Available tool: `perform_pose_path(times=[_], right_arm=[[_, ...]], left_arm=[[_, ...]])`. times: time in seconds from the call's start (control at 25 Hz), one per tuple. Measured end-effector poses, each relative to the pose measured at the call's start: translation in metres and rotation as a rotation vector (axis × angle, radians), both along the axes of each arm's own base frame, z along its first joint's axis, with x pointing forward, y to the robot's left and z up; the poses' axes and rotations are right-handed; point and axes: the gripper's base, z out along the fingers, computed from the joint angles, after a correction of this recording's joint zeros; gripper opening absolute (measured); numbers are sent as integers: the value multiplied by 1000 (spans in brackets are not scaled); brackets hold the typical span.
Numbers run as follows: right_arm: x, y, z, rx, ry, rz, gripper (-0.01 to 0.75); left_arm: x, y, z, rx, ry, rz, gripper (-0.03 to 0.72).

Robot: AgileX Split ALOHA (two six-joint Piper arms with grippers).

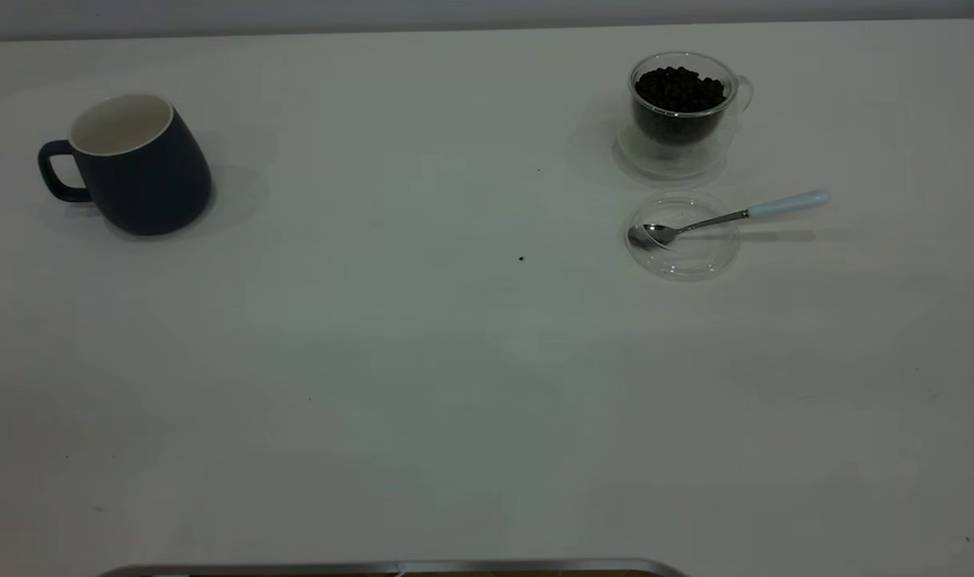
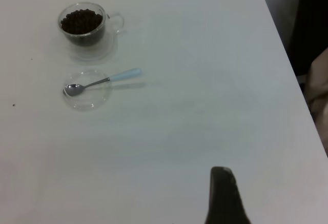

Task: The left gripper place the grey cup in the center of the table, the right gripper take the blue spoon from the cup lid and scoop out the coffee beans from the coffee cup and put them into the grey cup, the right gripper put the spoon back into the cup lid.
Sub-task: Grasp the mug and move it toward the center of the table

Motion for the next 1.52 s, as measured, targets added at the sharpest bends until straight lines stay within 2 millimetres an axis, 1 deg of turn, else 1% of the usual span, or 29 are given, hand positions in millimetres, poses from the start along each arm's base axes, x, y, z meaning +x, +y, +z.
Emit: perform_pose_path(times=[0.56, 0.68, 0.76, 0.88, 0.92, 1.0, 1.08, 1.24, 1.36, 1.4, 1.52], right_arm=[[0, 0, 0, 0, 0, 0, 528], [0, 0, 0, 0, 0, 0, 528], [0, 0, 0, 0, 0, 0, 528], [0, 0, 0, 0, 0, 0, 528], [0, 0, 0, 0, 0, 0, 528], [0, 0, 0, 0, 0, 0, 528], [0, 0, 0, 0, 0, 0, 528], [0, 0, 0, 0, 0, 0, 528], [0, 0, 0, 0, 0, 0, 528], [0, 0, 0, 0, 0, 0, 528], [0, 0, 0, 0, 0, 0, 528]], left_arm=[[0, 0, 0, 0, 0, 0, 495], [0, -2, 0, -51, 10, 13, 495], [1, -3, 2, -107, 45, 55, 495], [13, -2, 13, -176, 117, 139, 495], [20, -1, 18, -186, 129, 167, 495], [42, 1, 28, -175, 178, 212, 495], [68, 2, 39, -152, 217, 237, 495], [132, 2, 51, -105, 317, 259, 495], [179, 4, 48, -60, 375, 287, 495], [194, 6, 44, -39, 396, 309, 495], [233, 25, 31, -10, 453, 418, 495]])
